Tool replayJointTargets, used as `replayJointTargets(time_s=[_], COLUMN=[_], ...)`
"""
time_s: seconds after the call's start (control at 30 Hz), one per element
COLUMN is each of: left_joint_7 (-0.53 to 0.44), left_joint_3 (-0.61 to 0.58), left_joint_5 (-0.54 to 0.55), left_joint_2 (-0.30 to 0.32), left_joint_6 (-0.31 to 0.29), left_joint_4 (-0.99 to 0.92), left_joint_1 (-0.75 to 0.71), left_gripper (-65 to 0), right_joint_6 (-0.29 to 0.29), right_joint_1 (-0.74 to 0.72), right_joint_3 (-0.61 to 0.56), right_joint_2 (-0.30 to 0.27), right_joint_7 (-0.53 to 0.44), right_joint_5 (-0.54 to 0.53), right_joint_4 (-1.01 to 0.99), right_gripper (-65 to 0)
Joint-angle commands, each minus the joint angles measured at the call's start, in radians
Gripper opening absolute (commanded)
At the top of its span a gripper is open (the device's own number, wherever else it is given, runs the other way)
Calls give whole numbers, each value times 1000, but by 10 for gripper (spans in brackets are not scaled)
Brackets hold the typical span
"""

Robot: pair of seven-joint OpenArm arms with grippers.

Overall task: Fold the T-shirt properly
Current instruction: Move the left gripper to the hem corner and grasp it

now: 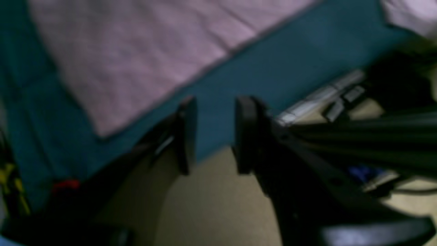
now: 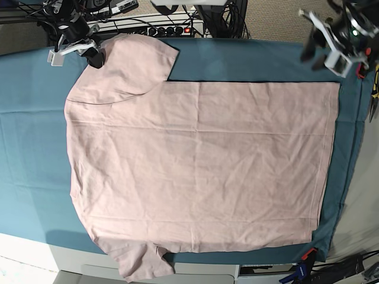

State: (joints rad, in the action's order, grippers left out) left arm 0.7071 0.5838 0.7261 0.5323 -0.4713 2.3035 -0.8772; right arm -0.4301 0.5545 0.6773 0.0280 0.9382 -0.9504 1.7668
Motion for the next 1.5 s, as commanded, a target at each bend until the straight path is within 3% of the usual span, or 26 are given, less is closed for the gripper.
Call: replayJointTargets(time_s=[0.0,0.3,0.47,0.73,0.87,1.13,1.47], left_joint_7=[-1,19,19,54,120,284,374], left_joint_3=[7,7,7,7,7,8,8], left_joint_5=[8,95,5,-194,-36,291,448], left_joint_2=[17,39,72,80,79,80,80], left_joint_6=[8,7,13,146,137,-12,-75], left_joint_4=[-24,-404,-429,-481,-611,-1000,-1043], left_joint_1=[17,249,346,470,513,649,625], left_gripper=[-451,-452,-452,-452,-452,-452,-452], right_joint_6=[-2,-2,-2,-2,-2,-2,-2], right_joint_1=[8,8,8,8,8,8,8], right_joint_3=[2,2,2,2,2,2,2], right_joint_2=[-6,-6,-6,-6,-6,-6,-6], right_joint_7=[-7,-7,-7,-8,-8,-7,-8], right_joint_5=[2,2,2,2,2,7,27], right_joint_4=[11,11,11,11,11,11,11], right_gripper=[-650,-650,-650,-650,-650,-650,-650])
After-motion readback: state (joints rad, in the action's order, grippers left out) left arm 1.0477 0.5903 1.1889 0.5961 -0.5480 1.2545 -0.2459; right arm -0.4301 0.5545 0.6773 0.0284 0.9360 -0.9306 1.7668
